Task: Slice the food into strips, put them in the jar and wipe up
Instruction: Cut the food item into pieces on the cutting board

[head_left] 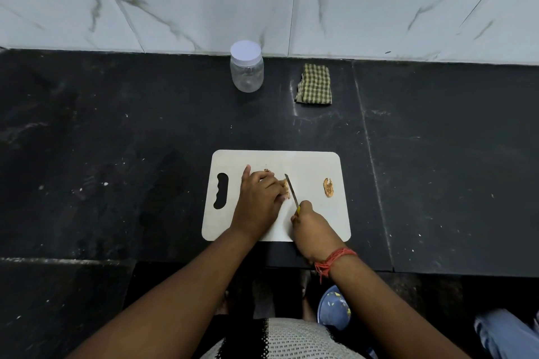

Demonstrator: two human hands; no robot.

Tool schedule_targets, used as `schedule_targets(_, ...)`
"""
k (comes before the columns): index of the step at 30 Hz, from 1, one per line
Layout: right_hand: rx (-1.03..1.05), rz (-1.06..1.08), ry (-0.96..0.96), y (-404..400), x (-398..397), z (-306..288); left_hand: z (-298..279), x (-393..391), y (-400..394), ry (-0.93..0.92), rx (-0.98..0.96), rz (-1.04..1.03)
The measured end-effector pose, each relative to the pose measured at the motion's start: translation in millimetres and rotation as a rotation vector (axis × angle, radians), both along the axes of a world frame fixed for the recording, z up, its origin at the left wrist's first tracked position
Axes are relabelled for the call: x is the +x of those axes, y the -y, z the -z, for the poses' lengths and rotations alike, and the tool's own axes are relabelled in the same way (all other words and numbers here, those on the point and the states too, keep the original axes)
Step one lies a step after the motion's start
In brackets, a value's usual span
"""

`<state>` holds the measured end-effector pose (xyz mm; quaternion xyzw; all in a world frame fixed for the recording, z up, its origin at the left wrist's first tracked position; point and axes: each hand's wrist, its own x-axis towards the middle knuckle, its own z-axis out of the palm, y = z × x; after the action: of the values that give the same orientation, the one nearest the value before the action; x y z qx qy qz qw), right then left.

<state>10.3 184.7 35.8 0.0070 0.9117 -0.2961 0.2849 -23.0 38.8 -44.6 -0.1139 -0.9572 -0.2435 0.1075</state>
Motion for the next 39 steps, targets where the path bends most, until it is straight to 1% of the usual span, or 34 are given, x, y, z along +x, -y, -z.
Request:
schedule_targets(6,0.030,0.002,-0.027,6.1,1.0,1.3,1.1,-1.9,-0.2,0.007,0.005,-0.008)
schedule_targets(16,0.090,-0.029,-0.002,12.9,1.4,0.4,0.1,-3.4,3.2,0.032,-0.038,0.022)
schedule_targets(23,0.132,-0.053,0.041,20.7,-2.0,0.0,0.1,-2.9,3.9,0.009,-0.044,0.041)
schedule_targets(27,0.144,-0.017,0.111,24.4,-9.5,-4.6,1.5,-4.1,5.0,0.013,-0.066,0.047)
schedule_targets(34,0.134,-0.005,0.157,21.8,-12.6,-6.2,-1.1,-4.1,6.2,-0.009,-0.083,0.047)
schedule_targets(39,0.151,-0.063,0.166,17.4,-9.9,-9.4,-5.6,-2.3,4.3,-0.004,-0.101,0.022)
